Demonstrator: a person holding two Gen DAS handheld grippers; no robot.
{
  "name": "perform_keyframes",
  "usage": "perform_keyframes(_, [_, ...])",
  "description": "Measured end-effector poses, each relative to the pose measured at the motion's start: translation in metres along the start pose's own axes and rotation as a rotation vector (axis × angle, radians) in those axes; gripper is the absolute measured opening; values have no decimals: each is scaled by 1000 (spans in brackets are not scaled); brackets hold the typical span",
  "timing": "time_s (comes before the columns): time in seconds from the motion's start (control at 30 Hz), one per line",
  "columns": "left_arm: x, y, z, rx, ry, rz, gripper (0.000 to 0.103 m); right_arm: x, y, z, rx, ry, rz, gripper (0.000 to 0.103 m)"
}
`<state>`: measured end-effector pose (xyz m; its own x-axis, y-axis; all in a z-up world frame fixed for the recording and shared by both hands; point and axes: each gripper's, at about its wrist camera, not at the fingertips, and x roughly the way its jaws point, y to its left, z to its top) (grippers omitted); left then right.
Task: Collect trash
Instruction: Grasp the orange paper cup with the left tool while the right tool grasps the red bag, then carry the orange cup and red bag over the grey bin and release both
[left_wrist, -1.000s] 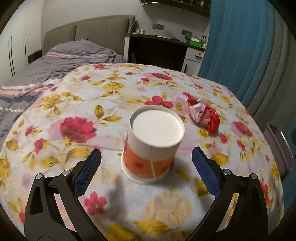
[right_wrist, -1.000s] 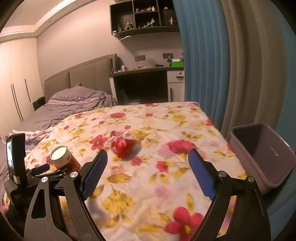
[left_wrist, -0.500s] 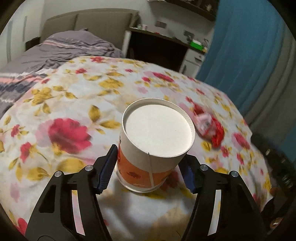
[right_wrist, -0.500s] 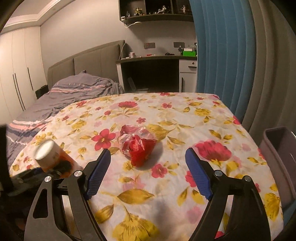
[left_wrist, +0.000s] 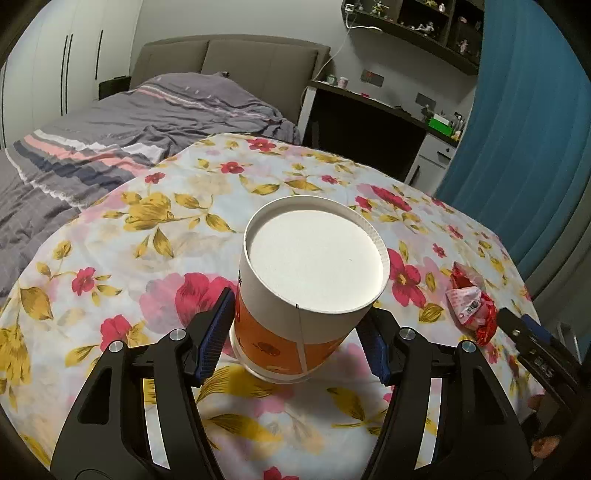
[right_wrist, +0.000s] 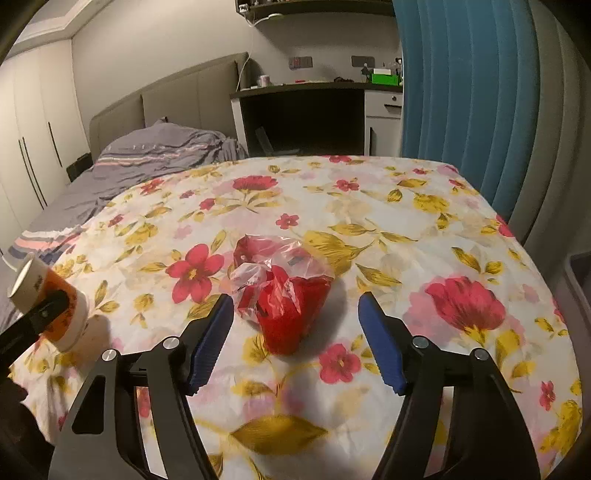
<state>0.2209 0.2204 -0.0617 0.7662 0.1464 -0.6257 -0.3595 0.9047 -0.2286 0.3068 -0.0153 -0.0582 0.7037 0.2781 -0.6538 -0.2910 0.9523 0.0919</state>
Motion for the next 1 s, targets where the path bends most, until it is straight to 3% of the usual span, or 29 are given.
perform_keyframes(0.2, [3,-1,-3,1,14,-25,63,25,-2,1,4,81,22,49])
perform_keyframes(0.47, [8,-4,-7,10,32,-47,63,22,0,1,-8,65,42,31])
perform_keyframes(0.67, [10,-8,-9,24,28,-56,63,-3,-5,-3,-12,14,42,29])
perform_keyframes(1.0, [-15,-40,-14,106,-7,-96,63,-82,-33,-16,-17,-94,41,28])
